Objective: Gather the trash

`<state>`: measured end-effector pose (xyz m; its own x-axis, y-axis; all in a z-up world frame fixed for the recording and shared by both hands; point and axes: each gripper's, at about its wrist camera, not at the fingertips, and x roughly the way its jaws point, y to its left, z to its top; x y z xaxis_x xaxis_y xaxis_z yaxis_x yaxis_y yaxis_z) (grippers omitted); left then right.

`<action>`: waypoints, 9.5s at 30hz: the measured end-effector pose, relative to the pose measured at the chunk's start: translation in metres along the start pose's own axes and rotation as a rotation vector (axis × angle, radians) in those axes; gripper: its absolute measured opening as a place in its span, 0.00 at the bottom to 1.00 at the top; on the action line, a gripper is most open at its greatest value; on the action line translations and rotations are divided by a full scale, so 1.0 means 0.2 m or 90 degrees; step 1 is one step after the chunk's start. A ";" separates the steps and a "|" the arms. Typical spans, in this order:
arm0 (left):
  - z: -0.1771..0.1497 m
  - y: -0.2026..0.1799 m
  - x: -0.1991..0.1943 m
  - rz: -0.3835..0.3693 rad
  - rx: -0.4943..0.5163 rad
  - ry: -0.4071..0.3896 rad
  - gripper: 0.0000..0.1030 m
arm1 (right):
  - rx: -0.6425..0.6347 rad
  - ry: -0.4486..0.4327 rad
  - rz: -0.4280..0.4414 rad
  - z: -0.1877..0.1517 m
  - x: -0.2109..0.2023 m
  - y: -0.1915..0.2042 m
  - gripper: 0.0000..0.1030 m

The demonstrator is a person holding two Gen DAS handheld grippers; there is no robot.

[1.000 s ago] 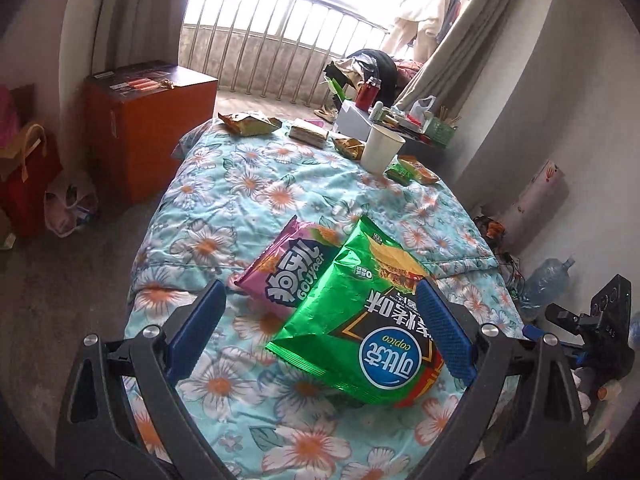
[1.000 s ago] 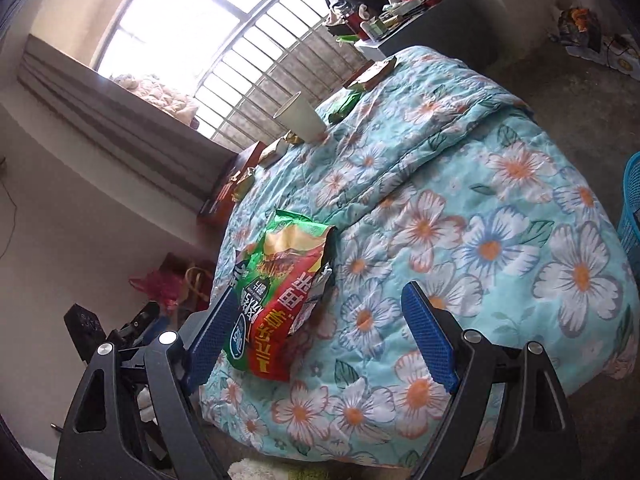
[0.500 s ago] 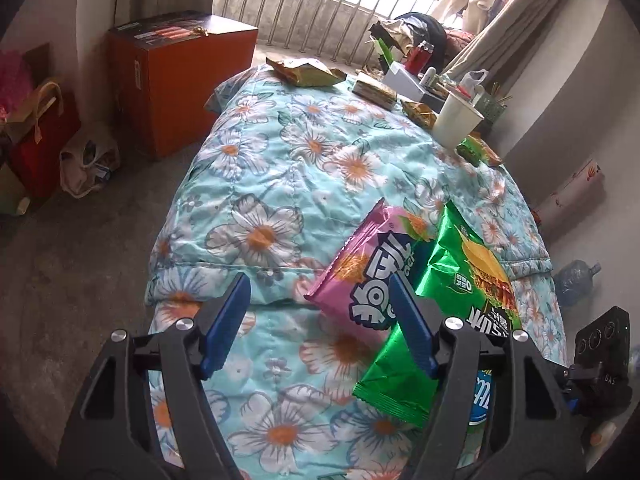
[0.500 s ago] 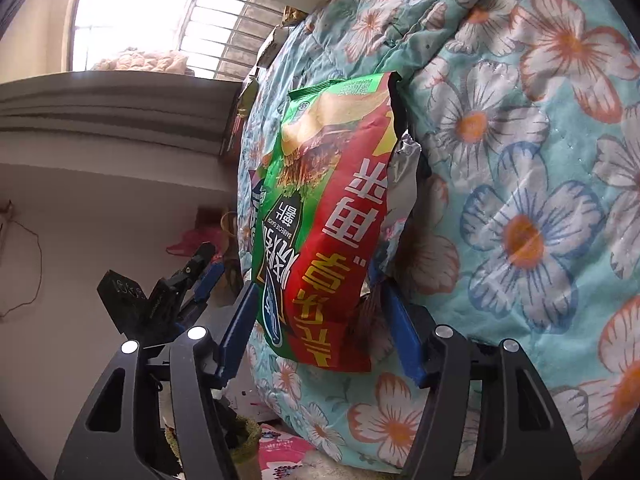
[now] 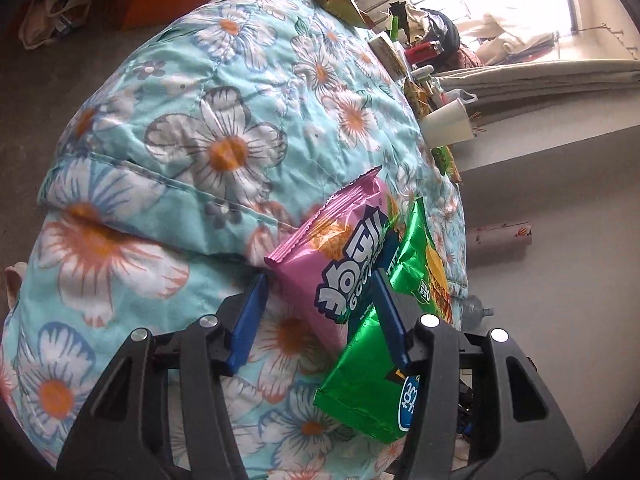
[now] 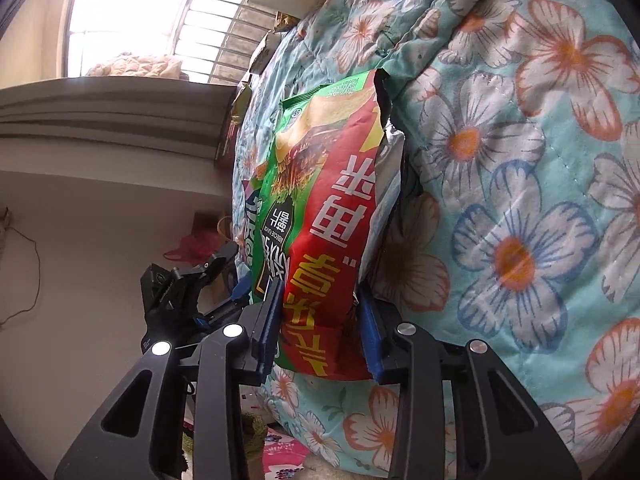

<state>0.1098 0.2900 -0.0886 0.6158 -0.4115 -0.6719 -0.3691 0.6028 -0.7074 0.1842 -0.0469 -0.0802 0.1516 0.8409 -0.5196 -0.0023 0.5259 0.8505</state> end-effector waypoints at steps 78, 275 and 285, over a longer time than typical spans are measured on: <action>-0.63 -1.69 0.49 -0.324 0.377 0.053 0.00 | 0.395 -0.532 0.274 -0.20 -1.60 -1.72 0.27; -1.17 -1.32 0.27 0.286 0.478 -0.017 0.91 | -0.276 -0.312 -0.729 -0.52 -1.09 -0.24 0.94; -1.17 -1.31 0.27 0.286 0.477 -0.017 0.91 | -0.276 -0.311 -0.729 -0.52 -1.09 -0.24 0.94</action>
<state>0.0778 -0.0500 0.0095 0.5415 -0.0159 -0.8406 -0.0322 0.9987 -0.0396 0.0490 -0.2429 -0.0161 0.6187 -0.1894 -0.7625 0.0643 0.9795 -0.1911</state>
